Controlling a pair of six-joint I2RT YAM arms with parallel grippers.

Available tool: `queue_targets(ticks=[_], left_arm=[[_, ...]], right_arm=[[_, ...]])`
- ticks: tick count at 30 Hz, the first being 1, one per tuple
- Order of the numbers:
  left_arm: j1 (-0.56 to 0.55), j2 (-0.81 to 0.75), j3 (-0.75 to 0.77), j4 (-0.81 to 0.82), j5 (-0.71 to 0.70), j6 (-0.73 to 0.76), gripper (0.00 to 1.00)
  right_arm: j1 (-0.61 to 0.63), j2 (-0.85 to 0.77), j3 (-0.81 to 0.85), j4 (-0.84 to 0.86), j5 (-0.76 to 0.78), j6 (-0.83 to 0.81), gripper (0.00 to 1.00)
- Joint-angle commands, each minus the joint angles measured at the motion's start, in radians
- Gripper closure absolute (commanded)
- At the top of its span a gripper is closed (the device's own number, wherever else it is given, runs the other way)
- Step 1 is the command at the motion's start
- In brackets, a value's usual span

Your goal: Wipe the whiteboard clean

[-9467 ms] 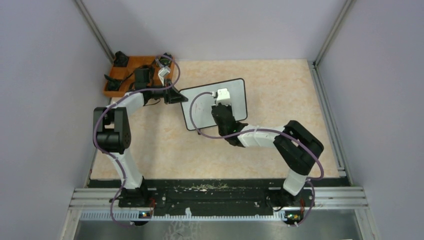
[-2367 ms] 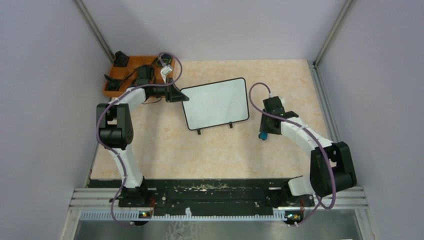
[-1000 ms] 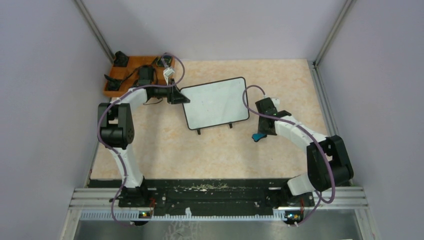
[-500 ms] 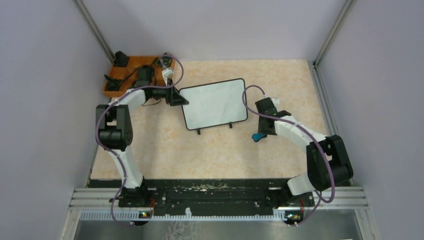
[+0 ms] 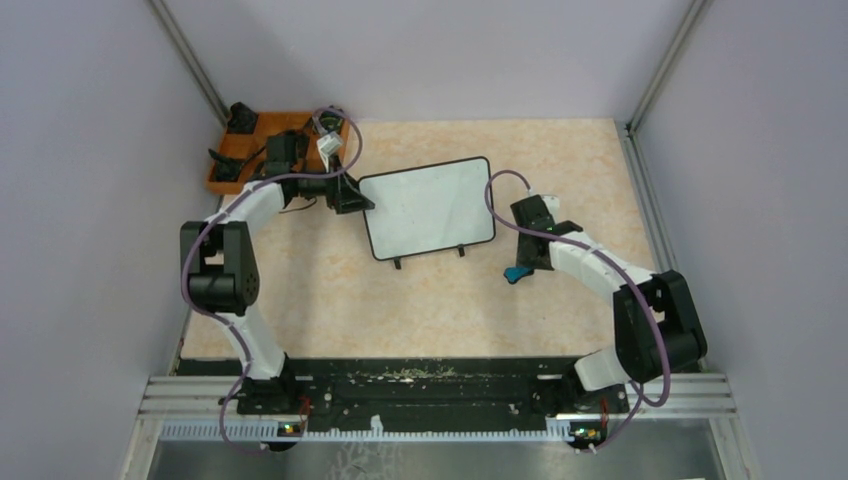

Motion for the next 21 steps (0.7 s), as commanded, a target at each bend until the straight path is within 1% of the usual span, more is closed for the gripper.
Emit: queue_targets(ticks=[1,3,8,10,11,13,14,16,18,21], left_arm=[[0.025,-0.064,-0.034,0.035,-0.059,0.009,0.24],[0.050,-0.081,-0.052,0.056,-0.083,-0.008,0.24],[0.147,-0.126,-0.088,0.126,-0.096,-0.073,0.21],[0.171,-0.150,-0.110,0.147,-0.150,-0.092,0.20],[0.175,-0.167,-0.127,0.156,-0.196,-0.096,0.19],[0.176,-0.212,-0.188,0.206,-0.317,-0.116,0.11],[0.176,-0.237,-0.228,0.252,-0.378,-0.135,0.10],[0.177,-0.306,-0.319,0.361,-0.503,-0.171,0.09],[0.175,-0.351,-0.395,0.436,-0.623,-0.204,0.09],[0.175,-0.389,-0.466,0.482,-0.746,-0.218,0.08]], right_arm=[[0.006,-0.072,0.009,0.015,0.047,-0.003,0.62],[0.005,-0.102,0.005,0.015,0.048,-0.005,0.62],[0.006,-0.150,-0.008,0.035,0.049,-0.008,0.61],[0.006,-0.157,-0.015,0.046,0.057,-0.007,0.60],[0.006,-0.157,-0.017,0.050,0.062,-0.005,0.60],[0.006,-0.158,-0.021,0.058,0.069,0.001,0.60],[0.006,-0.159,-0.022,0.062,0.071,0.006,0.59],[0.006,-0.165,-0.028,0.077,0.070,0.010,0.58],[0.006,-0.172,-0.038,0.101,0.057,0.013,0.57],[0.006,-0.172,-0.045,0.115,0.051,0.021,0.57]])
